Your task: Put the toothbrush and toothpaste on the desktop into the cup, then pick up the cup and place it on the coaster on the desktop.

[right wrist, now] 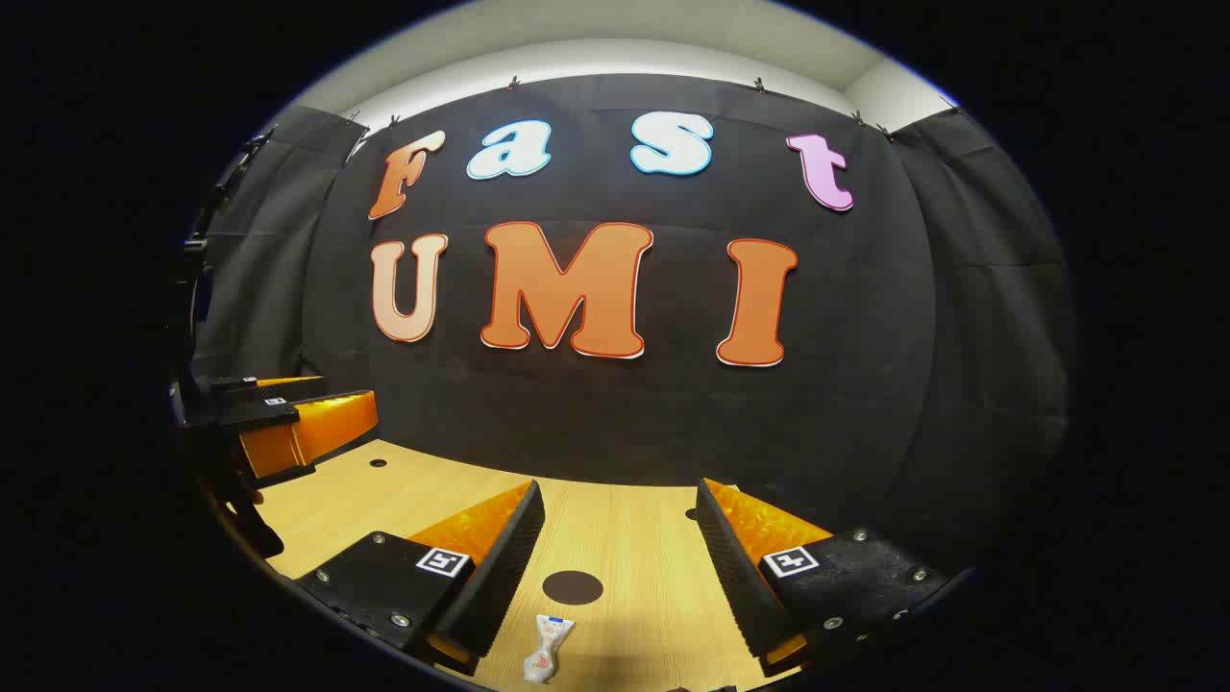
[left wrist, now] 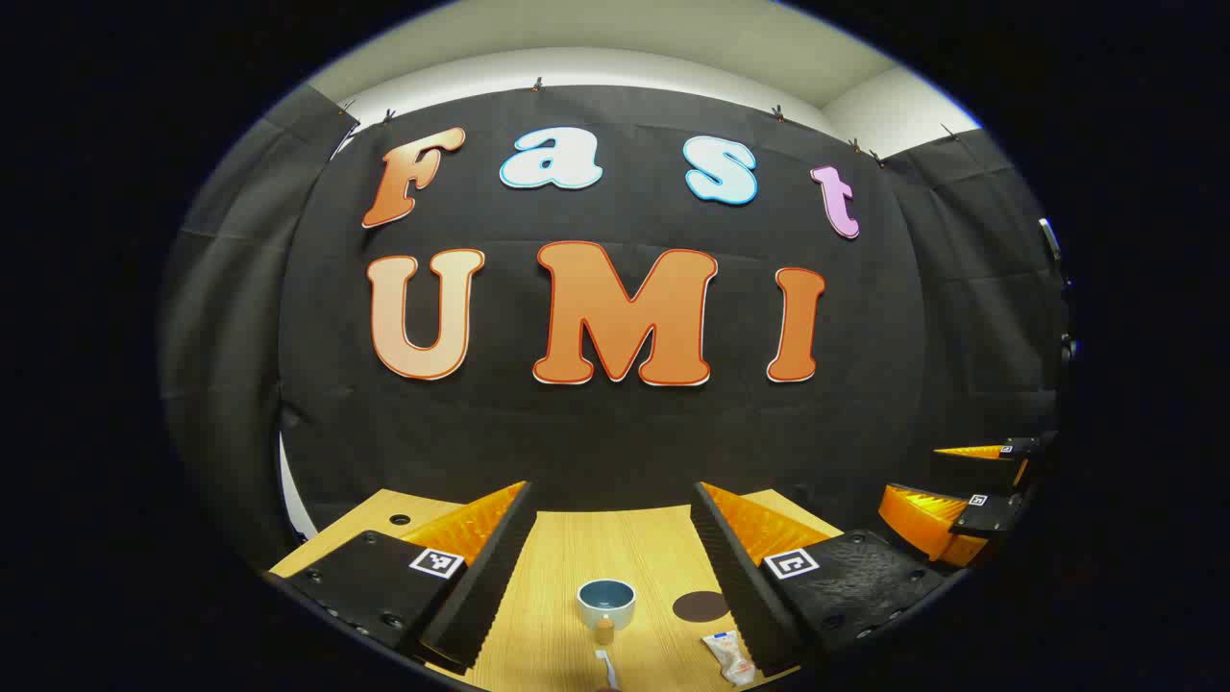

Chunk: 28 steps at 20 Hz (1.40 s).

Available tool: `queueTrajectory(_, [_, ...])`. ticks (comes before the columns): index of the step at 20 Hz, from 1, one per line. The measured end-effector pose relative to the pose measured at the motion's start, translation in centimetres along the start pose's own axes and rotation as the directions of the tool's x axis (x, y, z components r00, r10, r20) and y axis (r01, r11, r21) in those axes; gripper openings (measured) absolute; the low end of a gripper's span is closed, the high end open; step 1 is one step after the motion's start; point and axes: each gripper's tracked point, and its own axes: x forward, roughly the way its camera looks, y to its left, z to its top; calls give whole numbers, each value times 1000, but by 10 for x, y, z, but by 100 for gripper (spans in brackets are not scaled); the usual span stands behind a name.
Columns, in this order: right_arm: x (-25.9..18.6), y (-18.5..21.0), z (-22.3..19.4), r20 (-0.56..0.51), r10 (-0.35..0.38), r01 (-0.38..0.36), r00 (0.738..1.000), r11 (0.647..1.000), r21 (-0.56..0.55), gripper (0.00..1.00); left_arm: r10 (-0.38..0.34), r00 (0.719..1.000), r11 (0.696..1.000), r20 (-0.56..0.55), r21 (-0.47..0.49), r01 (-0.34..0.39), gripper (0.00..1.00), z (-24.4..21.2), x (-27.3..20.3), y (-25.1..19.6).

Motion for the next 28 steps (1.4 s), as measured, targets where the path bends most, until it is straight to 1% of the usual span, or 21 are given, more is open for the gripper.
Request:
queueTrajectory(5, [-9,-1,-2,-4,2,-2,1000,1000,3,95,0,1000,1000,-6,7,0,98,1,-9,-2])
queueTrajectory(7, [-11,-6,-3,-6,-9,9,1000,1000,-4,95,7,1000,1000,-7,15,-7,96,0,-14,-2])
queueTrajectory(10, [-16,-11,-2,-3,-7,7,1000,1000,3,95,19,1000,999,-1,25,-19,96,3,-24,-3])
queueTrajectory(13, [-21,-18,-5,-3,-10,10,1000,1000,-25,95,34,999,999,0,27,-34,96,2,-34,-3])
queueTrajectory(14, [-23,-21,-7,-10,-7,7,1000,1000,-29,95,42,999,999,-6,31,-42,97,0,-36,-3])
queueTrajectory(16, [-28,-24,-10,-17,4,-5,1000,1000,-24,95,52,999,998,-13,32,-51,96,-3,-42,-4])
queueTrajectory(17, [-29,-24,-12,-24,12,-13,1000,1000,-19,95,56,998,998,-22,28,-55,98,-5,-44,-5])
queueTrajectory(23, [-33,-20,-40,-78,58,-60,995,998,-15,95,71,989,997,-131,18,-70,98,-46,-57,-7])
queueTrajectory(28, [-30,-12,-64,-146,80,-81,986,997,-2,95,67,967,998,-246,1,-68,98,-81,-54,-4])
